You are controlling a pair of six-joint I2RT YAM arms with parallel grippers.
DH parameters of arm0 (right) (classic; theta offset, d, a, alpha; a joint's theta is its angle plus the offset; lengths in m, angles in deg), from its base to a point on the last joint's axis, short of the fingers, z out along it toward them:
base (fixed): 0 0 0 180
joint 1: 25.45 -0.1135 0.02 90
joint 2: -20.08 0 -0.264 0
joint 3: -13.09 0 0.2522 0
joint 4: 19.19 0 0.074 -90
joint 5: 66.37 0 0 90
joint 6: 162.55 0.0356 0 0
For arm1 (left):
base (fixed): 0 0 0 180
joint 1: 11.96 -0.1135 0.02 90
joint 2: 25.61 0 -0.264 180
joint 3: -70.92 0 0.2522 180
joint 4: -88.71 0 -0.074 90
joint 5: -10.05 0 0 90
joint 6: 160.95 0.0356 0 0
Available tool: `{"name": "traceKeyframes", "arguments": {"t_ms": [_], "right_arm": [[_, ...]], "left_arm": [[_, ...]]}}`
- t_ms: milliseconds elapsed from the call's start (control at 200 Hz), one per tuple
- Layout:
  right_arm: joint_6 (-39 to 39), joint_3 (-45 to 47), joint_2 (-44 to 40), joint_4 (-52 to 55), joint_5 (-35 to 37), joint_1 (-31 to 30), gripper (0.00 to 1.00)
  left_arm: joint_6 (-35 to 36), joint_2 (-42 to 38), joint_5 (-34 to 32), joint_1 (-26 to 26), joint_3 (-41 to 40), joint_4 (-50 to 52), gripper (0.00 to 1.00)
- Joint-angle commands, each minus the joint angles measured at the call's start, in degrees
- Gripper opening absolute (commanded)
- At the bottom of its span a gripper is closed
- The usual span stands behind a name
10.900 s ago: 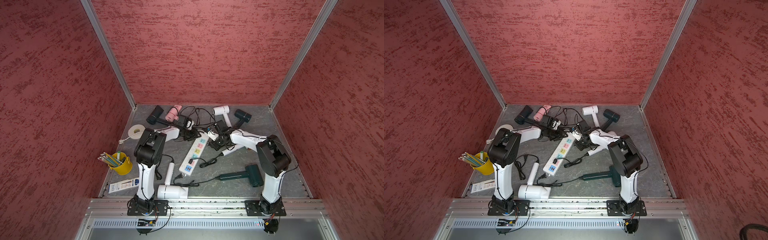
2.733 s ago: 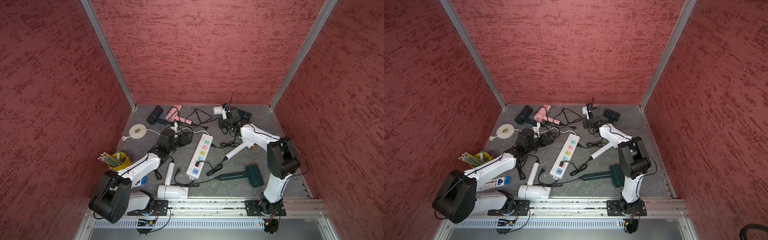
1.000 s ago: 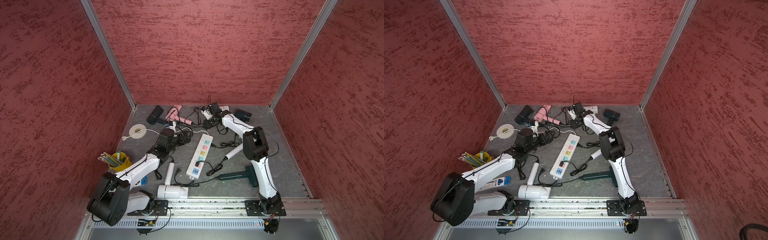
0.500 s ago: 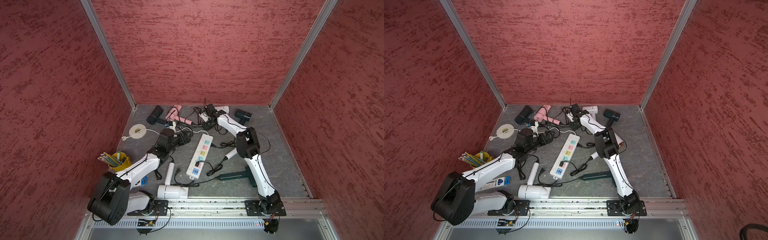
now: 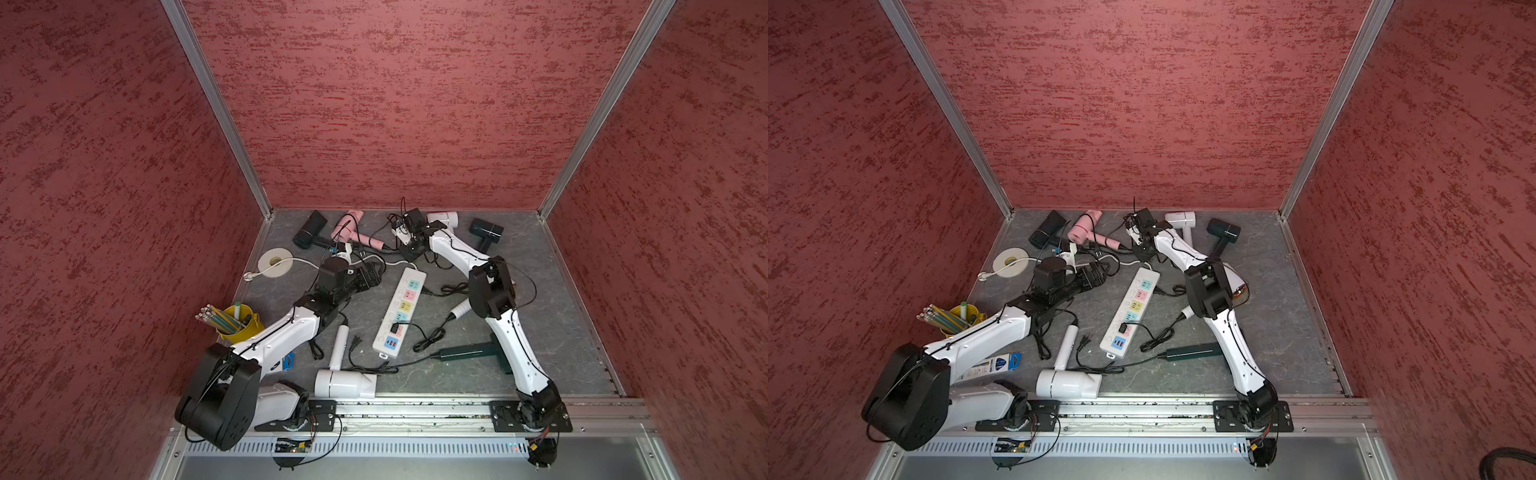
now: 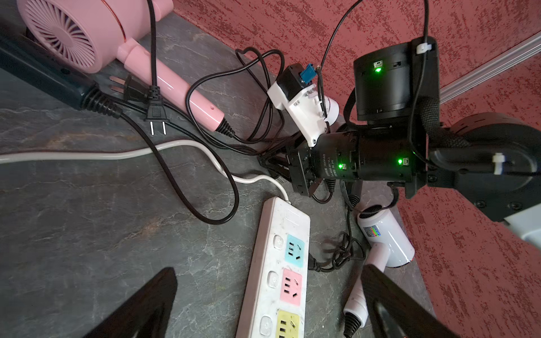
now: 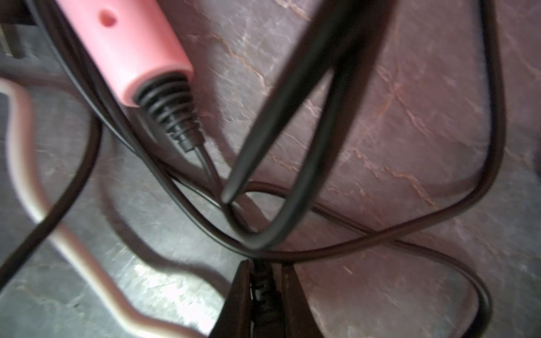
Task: Charge the blow dryers
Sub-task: Pick up the plug from the center of the board.
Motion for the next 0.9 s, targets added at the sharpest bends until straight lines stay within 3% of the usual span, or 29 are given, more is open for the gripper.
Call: {"name": "traceKeyframes", "arguments": {"t_ms": [0,336,716,897], "right_arm": [[2.52,2.46,-7.58,-5.18,-6.48,-0.71,0.06],[8.54,16.44,-20.69,-17.17,-20.81,-1.02,0.04],[15.58,41.26,-37.35,-33.2,-23.8,-1.09,0.0],[17.01,52.57,-43.92,-42.27,-21.15,-0.88,0.0]], "left_arm": [[0.61,-0.54,-0.8,-0.21,-1.13,-0.05,1.0],[0.32,-4.59,-3.98,-0.21,-3.15,-0.02,1.0],[-0.19,-8.37,-7.06,-0.24,-4.84,0.46,1.0],[-0.32,-8.53,-6.7,-0.24,-4.93,0.34,1.0]]}}
